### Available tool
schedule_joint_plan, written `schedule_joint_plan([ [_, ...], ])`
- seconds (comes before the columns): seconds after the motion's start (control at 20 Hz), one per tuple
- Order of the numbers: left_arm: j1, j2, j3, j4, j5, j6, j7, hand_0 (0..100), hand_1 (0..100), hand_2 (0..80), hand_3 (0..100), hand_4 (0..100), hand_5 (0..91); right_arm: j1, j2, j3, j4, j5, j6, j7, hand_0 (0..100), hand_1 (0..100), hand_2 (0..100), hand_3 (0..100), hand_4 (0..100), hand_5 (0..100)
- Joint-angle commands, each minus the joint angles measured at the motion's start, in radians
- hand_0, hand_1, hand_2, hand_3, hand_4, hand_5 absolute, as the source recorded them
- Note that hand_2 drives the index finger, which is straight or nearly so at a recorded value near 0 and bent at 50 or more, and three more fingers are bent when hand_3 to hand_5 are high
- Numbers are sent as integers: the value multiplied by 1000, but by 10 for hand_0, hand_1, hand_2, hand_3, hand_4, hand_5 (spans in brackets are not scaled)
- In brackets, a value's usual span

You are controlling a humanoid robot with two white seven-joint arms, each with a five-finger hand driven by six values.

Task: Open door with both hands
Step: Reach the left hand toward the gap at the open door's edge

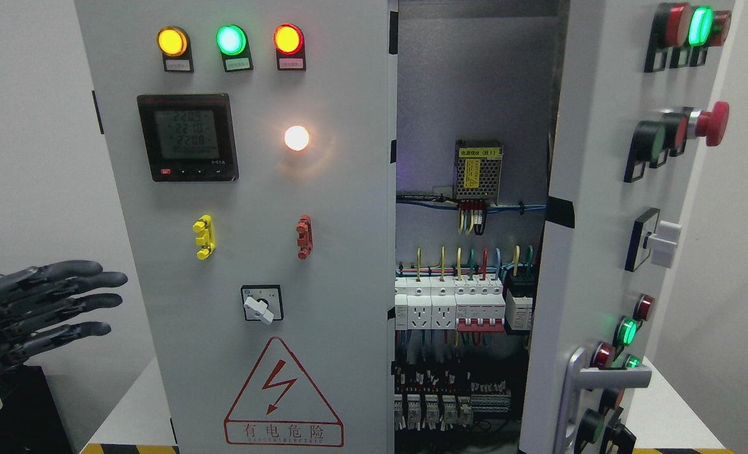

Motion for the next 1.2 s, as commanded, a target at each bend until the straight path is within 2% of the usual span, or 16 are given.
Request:
schedule_joint_plan([
  [0.0,-341,-143,-674,18,3,-17,8,0,0,0,0,31,0,0,0,0,1,9,0,0,106,0,0,0,0,0],
  [0.15,-442,-143,-806,-5,67,-89,15,0,0,0,0,31,0,0,-1,0,-1,9,0,0,106,0,0,0,0,0],
  [0.25,-510,-143,-887,-25,102,-132,47,0,0,0,0,31,0,0,0,0,-1,9,0,0,106,0,0,0,0,0],
  [0.4,-649,-166,-1037,-24,191,-139,87,0,0,0,0,30,0,0,0,0,-1,9,0,0,106,0,0,0,0,0],
  [0.5,-722,-218,-1108,-16,230,-139,113,0,0,0,0,30,0,0,0,0,1,9,0,0,106,0,0,0,0,0],
  [0.8,-815,-370,-1176,3,248,-132,231,0,0,0,0,31,0,0,0,0,1,9,0,0,106,0,0,0,0,0],
  [0.9,-898,-445,-1257,42,314,-132,269,0,0,0,0,31,0,0,0,0,-1,9,0,0,106,0,0,0,0,0],
  [1.0,-976,-502,-1326,79,368,-133,283,0,0,0,0,31,0,0,0,0,1,9,0,0,106,0,0,0,0,0],
  [1.15,-1056,-584,-1365,125,400,-132,285,0,0,0,0,31,0,0,0,0,1,9,0,0,106,0,0,0,0,0],
])
